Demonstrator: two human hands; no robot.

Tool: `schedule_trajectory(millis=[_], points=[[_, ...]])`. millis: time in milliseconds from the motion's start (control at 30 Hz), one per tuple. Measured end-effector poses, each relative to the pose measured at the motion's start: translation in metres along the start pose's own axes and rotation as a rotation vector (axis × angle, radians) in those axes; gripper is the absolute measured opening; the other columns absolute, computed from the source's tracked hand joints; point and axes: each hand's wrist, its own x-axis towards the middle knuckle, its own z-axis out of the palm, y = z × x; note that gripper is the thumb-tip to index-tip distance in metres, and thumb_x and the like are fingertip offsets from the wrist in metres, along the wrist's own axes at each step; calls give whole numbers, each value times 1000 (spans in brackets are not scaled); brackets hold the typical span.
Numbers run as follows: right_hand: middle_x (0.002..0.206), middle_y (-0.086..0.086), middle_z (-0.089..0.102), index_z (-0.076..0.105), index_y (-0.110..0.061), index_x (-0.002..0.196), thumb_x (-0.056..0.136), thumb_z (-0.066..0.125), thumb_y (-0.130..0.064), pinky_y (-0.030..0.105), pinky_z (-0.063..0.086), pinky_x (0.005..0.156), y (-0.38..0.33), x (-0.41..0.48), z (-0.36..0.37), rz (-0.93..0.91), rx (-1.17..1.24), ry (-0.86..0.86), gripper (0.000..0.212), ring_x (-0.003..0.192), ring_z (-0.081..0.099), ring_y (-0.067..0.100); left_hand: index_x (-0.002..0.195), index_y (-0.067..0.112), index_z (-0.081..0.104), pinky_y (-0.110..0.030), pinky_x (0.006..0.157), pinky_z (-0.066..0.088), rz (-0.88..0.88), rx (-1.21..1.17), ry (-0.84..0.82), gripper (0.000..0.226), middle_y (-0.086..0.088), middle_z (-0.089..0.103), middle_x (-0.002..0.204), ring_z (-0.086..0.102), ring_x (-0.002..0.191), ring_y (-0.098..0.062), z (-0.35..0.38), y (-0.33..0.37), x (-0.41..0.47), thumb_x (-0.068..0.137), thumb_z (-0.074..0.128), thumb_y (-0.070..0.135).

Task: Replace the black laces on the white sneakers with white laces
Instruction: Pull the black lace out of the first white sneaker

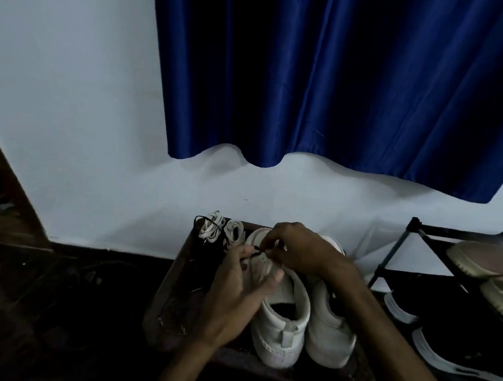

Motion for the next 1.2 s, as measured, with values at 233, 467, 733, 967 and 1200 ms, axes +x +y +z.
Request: schedule_trajectory(millis=[233, 467, 733, 967, 1200], points=[[111, -5, 59, 65, -27, 99, 87, 57, -17, 30, 42, 78, -21, 6, 1, 49, -278, 8, 18, 104, 58, 19, 115, 34, 45, -11, 94, 34, 143, 63, 302, 43, 22, 48, 115, 45, 115, -1, 31, -24, -19, 82, 48, 63], [110, 5, 58, 62, -13, 103, 91, 51, -22, 41, 43, 87, -23, 2, -9, 87, -619, 73, 20, 107, 55, 24, 116, 24, 49, -22, 93, 38, 187, 163, 332, 50, 13, 49, 112, 45, 108, -5, 32, -27, -19, 86, 40, 62], [115, -2, 55, 66, -25, 106, 91, 61, -24, 39, 49, 89, -1, -19, -62, 190, -404, 112, 16, 102, 55, 16, 114, 24, 51, -18, 89, 40, 220, 144, 357, 49, 16, 49, 109, 47, 106, -3, 32, -29, -19, 87, 41, 63], [111, 2, 60, 68, -22, 98, 87, 58, -22, 34, 47, 82, -28, 5, -10, 65, -341, -76, 14, 105, 57, 21, 111, 27, 48, -21, 87, 41, 212, 132, 364, 40, 16, 48, 107, 48, 104, -5, 32, -29, -17, 87, 44, 59], [101, 3, 64, 65, -19, 86, 82, 55, -14, 34, 46, 78, -24, 10, 3, 126, -273, 62, 12, 97, 59, 25, 108, 24, 50, -7, 79, 35, 219, 182, 286, 42, 11, 50, 105, 47, 100, -5, 22, -25, -5, 85, 40, 58]])
